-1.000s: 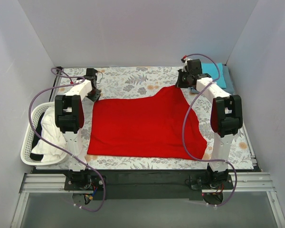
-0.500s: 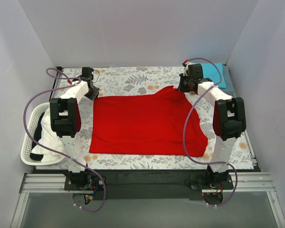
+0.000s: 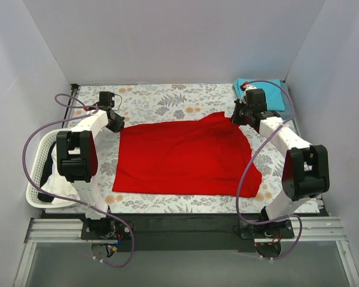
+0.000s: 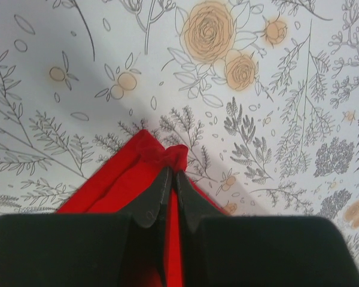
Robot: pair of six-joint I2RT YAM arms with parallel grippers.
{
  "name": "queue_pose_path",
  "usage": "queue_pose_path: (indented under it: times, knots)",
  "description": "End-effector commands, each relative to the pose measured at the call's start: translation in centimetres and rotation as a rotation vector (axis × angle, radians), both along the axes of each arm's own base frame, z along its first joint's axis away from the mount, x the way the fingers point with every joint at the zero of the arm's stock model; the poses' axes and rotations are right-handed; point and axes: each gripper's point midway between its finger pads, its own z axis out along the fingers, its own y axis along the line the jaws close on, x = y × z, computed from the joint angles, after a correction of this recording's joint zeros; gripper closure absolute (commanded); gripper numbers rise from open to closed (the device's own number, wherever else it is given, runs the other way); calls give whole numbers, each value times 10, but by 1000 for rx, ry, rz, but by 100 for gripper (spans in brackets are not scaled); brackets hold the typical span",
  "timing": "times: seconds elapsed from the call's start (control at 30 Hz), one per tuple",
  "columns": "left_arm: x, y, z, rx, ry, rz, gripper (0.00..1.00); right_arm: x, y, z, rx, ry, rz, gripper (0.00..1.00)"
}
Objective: Fold and stack the t-shirts
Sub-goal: Fold the tshirt
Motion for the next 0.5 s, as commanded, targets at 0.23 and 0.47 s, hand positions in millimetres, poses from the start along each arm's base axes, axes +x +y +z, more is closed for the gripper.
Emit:
queue_pose_path:
  times: [0.23, 0.47]
  knots:
    - [-30, 0, 37, -25, -87, 10, 100, -53, -6, 0, 23, -12, -40, 99]
    - [-52, 2, 41, -18, -94, 18, 100, -76, -4, -6, 30, -1, -32, 99]
